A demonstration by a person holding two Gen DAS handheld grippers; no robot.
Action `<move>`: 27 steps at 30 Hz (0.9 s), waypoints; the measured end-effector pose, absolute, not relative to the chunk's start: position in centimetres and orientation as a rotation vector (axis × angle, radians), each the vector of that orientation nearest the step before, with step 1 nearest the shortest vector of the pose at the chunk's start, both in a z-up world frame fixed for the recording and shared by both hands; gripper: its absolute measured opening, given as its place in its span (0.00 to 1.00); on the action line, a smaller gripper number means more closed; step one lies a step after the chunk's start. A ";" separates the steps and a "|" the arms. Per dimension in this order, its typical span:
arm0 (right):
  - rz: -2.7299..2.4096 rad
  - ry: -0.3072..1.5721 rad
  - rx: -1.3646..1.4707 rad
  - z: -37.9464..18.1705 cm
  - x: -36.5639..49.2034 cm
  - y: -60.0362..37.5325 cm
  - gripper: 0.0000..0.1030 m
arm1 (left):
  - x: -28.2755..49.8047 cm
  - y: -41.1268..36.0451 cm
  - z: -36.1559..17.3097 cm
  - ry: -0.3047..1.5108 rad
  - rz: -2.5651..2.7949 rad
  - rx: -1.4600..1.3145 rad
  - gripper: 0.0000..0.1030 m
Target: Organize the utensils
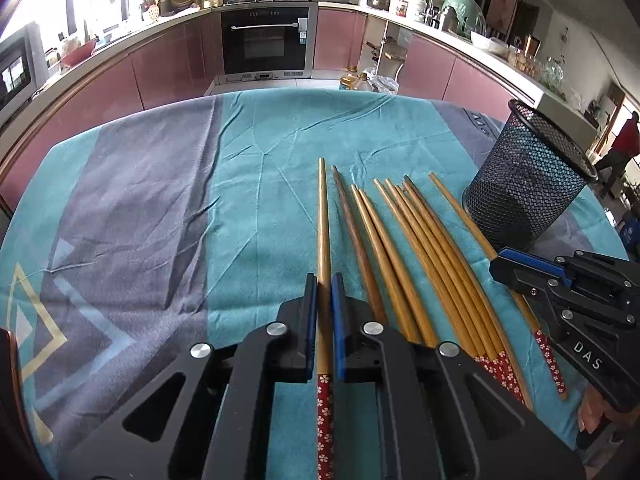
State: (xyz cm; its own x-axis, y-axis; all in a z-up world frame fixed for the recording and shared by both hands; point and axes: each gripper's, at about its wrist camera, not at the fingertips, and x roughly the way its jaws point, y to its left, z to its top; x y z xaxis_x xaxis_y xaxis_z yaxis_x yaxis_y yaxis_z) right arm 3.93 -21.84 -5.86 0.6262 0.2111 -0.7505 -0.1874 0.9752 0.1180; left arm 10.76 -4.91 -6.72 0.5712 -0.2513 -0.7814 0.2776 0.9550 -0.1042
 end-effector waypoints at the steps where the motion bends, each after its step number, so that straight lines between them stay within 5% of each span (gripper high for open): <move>1: 0.231 0.861 0.029 -5.7 3.9 -21.8 0.06 | 10.7 -4.8 -6.6 0.909 -0.312 0.025 0.08; 27: 0.309 0.797 0.060 -3.3 2.0 -22.5 0.06 | 7.0 -3.2 -3.7 0.839 -0.359 -0.016 0.08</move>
State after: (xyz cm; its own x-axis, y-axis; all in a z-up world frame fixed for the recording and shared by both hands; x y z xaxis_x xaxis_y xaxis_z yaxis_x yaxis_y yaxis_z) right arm 2.04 -22.52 -3.26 0.6565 0.2946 -0.6944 -0.2498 0.9536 0.1683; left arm 6.99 -3.22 -3.68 0.6116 -0.3180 -0.7245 0.3051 0.9396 -0.1549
